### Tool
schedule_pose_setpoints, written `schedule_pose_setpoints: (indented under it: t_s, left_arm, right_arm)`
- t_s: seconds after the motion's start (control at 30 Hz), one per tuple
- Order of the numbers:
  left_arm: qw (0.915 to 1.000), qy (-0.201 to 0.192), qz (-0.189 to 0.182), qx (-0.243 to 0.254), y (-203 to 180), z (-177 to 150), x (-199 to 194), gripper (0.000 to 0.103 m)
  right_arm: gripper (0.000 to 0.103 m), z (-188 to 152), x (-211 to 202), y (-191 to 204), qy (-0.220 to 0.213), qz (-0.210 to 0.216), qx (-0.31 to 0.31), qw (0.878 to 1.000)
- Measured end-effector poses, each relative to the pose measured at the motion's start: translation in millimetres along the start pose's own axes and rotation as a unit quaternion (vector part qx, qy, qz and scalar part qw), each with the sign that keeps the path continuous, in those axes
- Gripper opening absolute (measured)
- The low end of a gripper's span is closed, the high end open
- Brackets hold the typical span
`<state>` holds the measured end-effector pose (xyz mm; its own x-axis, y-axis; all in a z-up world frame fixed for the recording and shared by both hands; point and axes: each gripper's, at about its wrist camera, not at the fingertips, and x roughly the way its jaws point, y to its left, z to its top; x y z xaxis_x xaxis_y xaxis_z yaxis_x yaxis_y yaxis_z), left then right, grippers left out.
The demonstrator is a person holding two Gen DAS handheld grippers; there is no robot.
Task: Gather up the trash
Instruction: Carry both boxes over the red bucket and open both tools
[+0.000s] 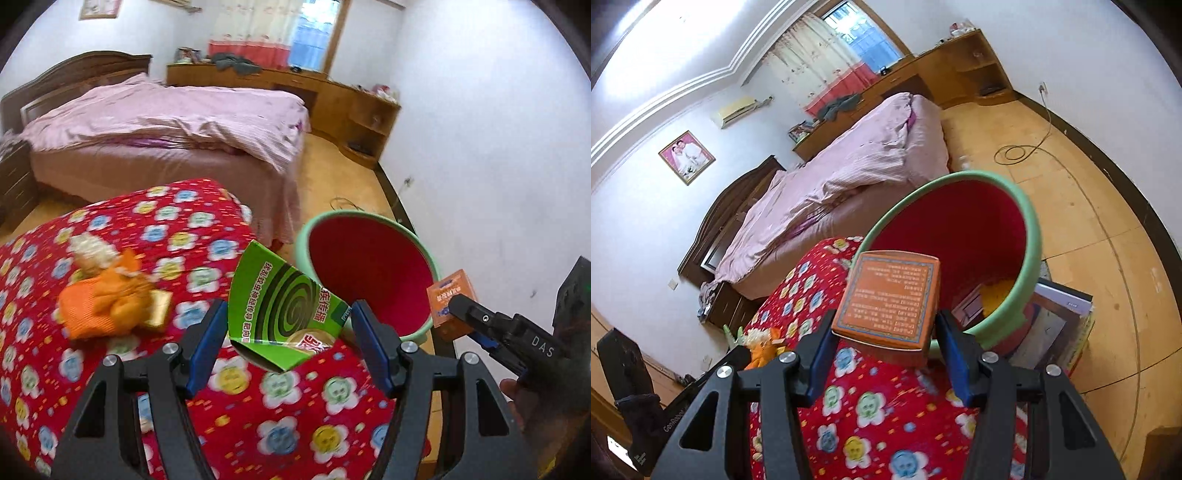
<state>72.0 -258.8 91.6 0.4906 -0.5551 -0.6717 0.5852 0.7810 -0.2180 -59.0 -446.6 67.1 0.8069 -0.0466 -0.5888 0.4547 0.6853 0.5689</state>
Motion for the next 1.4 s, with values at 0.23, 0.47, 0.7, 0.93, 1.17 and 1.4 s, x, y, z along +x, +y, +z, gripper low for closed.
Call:
schedule_pose_setpoints:
  t_s: [0.23, 0.47, 0.7, 0.93, 1.17, 1.4]
  left_arm:
    - [0.9988, 0.027, -0.028, 0.029, -38, 13, 42, 0.068]
    - [0.9965, 0.05, -0.053, 0.041, -58, 17, 85, 0.068]
    - [0.9957, 0.052, -0.053, 0.055, -70, 18, 109, 0.068]
    - [0.996, 0.051, -0.05, 0.053, -64, 19, 115, 0.069]
    - [0.9972, 0.05, -0.049, 0.026, -48, 19, 105, 0.069]
    - [0.9985, 0.041, -0.036, 0.008, -29, 17, 83, 0.069]
  right_arm:
    - [0.056, 21, 6, -30, -0.019, -0.039, -0.007, 0.999]
    - [0.056, 37, 21, -53, -0.013, -0.047, -0.009, 0.999]
    - [0.056, 49, 43, -64, 0.004, -0.042, -0.006, 0.999]
    - [0.057, 58, 59, -64, 0.01, -0.037, -0.018, 0.999]
    - [0.058, 55, 64, -64, 0.017, -0.028, -0.009, 0.999]
    - [0.058, 49, 54, -55, 0.012, -0.025, -0.014, 1.0]
